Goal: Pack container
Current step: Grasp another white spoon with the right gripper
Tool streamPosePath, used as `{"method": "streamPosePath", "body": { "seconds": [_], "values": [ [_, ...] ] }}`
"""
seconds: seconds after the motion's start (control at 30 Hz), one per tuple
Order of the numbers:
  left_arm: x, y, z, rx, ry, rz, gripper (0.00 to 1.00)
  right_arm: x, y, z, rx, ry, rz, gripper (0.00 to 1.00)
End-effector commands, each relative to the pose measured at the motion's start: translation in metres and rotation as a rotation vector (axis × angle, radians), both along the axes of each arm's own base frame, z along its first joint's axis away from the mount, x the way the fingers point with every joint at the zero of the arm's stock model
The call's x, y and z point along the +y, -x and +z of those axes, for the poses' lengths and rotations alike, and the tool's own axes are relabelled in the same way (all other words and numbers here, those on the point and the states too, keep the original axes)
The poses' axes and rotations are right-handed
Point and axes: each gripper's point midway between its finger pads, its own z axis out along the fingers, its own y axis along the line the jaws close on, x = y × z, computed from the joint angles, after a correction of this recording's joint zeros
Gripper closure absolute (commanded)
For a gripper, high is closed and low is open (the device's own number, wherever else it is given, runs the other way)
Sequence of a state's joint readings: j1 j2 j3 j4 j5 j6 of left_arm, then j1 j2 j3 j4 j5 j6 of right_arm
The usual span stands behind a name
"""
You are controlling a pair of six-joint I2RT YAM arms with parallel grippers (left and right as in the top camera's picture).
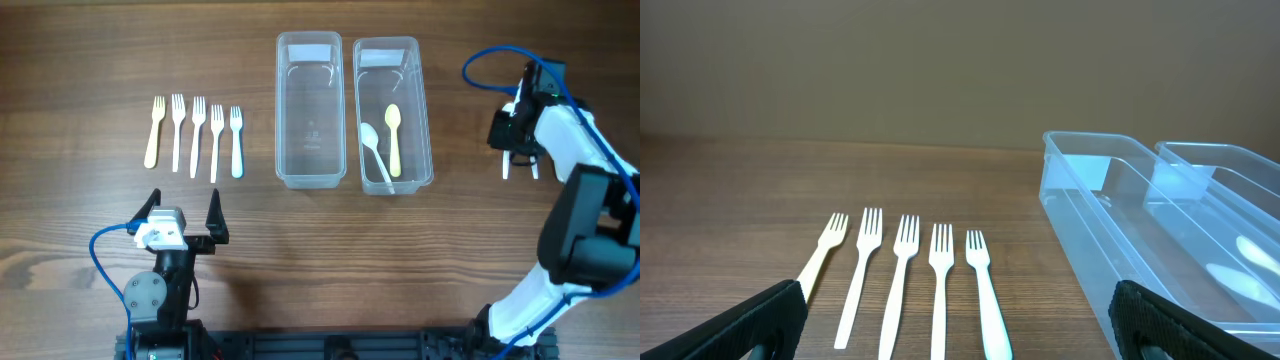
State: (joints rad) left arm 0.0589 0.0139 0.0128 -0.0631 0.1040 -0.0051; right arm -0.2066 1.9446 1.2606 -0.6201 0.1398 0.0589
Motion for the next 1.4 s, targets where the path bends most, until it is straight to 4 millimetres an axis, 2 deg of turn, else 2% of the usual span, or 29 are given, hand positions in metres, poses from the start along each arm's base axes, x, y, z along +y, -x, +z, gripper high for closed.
{"method": "streamPosePath", "body": {
  "seconds": [0.0,0.33,0.4,0.47,0.5,0.7,0.83,1.0,1.17,1.23,1.37],
  "values": [
    [-0.004,0.0,-0.002,-0.001,0.007,-0.022,0.0,-0.004,0.007,-0.025,0.058,0.011,-0.004,0.64],
    [-0.004,0.0,-0.002,-0.001,0.007,-0.022,0.0,-0.008,0.004,-0.037,0.058,0.011,-0.008,0.65],
    [-0.004,0.0,-0.002,-0.001,0.007,-0.022,0.0,-0.008,0.003,-0.038,0.055,0.012,-0.006,0.81],
    [-0.004,0.0,-0.002,-0.001,0.007,-0.022,0.0,-0.008,0.002,-0.038,0.053,0.012,-0.006,0.93],
    [-0.004,0.0,-0.002,-0.001,0.007,-0.022,0.0,-0.008,0.002,-0.037,0.052,0.012,-0.005,0.96],
    [-0.004,0.0,-0.002,-0.001,0.007,-0.022,0.0,-0.006,0.005,-0.038,0.064,0.005,-0.008,0.96],
    [-0.004,0.0,-0.002,-0.001,0.007,-0.022,0.0,0.002,0.001,-0.025,0.032,-0.023,-0.001,0.96],
    [-0.004,0.0,-0.002,-0.001,0.007,-0.022,0.0,0.023,-0.016,0.019,-0.101,-0.085,0.047,0.96],
    [-0.004,0.0,-0.002,-0.001,0.007,-0.022,0.0,0.044,-0.025,0.083,-0.24,-0.059,0.115,0.96],
    [-0.004,0.0,-0.002,-0.001,0.007,-0.022,0.0,0.061,-0.024,0.11,-0.298,-0.063,0.157,0.96],
    [-0.004,0.0,-0.002,-0.001,0.007,-0.022,0.0,0.101,-0.019,0.146,-0.375,-0.097,0.255,0.96]
  ]
}}
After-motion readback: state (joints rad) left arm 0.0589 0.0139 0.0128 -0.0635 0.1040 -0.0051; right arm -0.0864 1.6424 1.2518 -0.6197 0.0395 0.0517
